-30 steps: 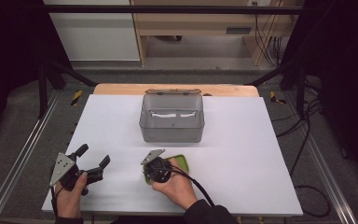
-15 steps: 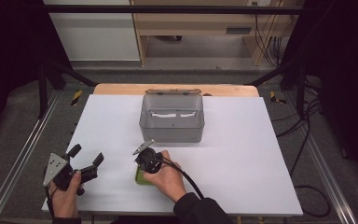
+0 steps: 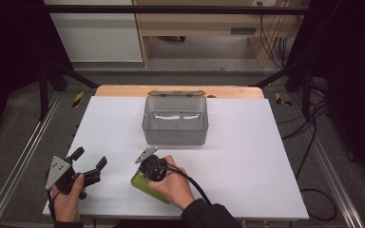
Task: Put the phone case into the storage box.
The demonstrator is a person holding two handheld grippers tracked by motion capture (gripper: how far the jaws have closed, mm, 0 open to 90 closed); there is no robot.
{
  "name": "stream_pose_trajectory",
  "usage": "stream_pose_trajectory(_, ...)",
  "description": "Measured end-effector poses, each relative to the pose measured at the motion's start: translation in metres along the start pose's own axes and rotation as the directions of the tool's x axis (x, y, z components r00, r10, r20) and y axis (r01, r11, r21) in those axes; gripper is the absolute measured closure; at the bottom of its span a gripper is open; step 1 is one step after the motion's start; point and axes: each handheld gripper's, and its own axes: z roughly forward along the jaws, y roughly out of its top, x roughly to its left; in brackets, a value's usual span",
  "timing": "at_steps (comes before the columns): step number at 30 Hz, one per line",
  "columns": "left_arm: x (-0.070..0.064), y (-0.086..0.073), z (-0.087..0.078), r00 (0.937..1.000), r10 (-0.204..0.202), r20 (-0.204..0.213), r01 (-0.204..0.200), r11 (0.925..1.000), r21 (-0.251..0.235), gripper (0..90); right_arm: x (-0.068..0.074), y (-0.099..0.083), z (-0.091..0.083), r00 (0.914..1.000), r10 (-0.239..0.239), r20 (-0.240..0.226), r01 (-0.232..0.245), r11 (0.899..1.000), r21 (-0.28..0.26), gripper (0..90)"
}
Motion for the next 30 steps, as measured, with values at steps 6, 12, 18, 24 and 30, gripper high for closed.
stream_pose_trajectory(6,-0.001,0.0,0.0,1.0,0.009,0.001,-0.009,1.0,0.002,3.4,-0.004,-0.015,-0.019,0.9999,0.011,-0.007,-0.011,1.0,-0.02,87.4)
stream_pose_trajectory(12,-0.001,0.0,0.0,0.9999,0.01,-0.004,-0.01,0.9999,0.004,3.4,0.0,-0.029,-0.032,0.9996,-0.024,-0.018,0.023,0.999,-0.032,75.5)
stream_pose_trajectory(18,-0.001,0.0,0.0,1.0,0.007,-0.004,-0.007,1.0,0.007,2.8,0.007,-0.044,-0.047,0.9995,-0.02,-0.025,0.019,0.999,-0.049,42.1)
stream_pose_trajectory(24,-0.003,-0.001,0.001,0.9999,0.011,0.001,-0.011,0.9998,0.014,2.4,0.015,-0.056,-0.055,0.9997,0.005,0.025,-0.004,0.998,-0.055,8.0)
stream_pose_trajectory(30,-0.003,-0.001,0.001,0.9999,0.013,0.0,-0.013,0.9998,0.016,2.3,0.023,-0.065,-0.057,0.9997,-0.02,0.016,0.021,0.999,-0.037,7.4)
